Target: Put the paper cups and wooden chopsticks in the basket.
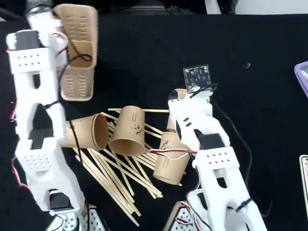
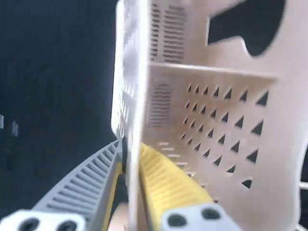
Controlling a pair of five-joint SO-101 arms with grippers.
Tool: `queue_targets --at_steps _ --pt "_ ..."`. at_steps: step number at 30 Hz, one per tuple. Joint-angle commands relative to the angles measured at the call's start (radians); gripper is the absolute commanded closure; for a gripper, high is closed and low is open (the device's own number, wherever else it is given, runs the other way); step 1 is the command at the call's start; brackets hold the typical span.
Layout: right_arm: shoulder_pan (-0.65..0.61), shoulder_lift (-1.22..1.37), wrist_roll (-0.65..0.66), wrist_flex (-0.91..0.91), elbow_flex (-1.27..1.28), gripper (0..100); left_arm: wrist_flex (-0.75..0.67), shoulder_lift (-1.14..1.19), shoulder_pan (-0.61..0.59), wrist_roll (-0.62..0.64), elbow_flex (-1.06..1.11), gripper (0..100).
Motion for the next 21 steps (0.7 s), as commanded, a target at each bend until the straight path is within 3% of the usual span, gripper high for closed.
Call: queue_targets --at_steps 1,9,13,16,21 --pt "-0.011 0.002 0.012 -0.028 -0.002 83.9 -0.081 -0.012 0.070 -0.091 -0.059 97" --pt "-0.011 0.002 0.012 -0.028 -0.002 83.9 -0.192 0.015 0.119 -0.129 -0.041 97" --pt "-0.011 0.002 0.012 -0.028 -0.002 83.9 -0.186 0.037 0.087 -0.120 -0.042 86" --pt "-0.011 0.002 0.012 -0.028 -0.002 83.9 -0.153 0.037 0.044 -0.032 -0.045 79" --pt "-0.011 0.002 0.012 -0.028 -0.002 83.9 -0.098 0.037 -0.022 0.066 -0.170 79"
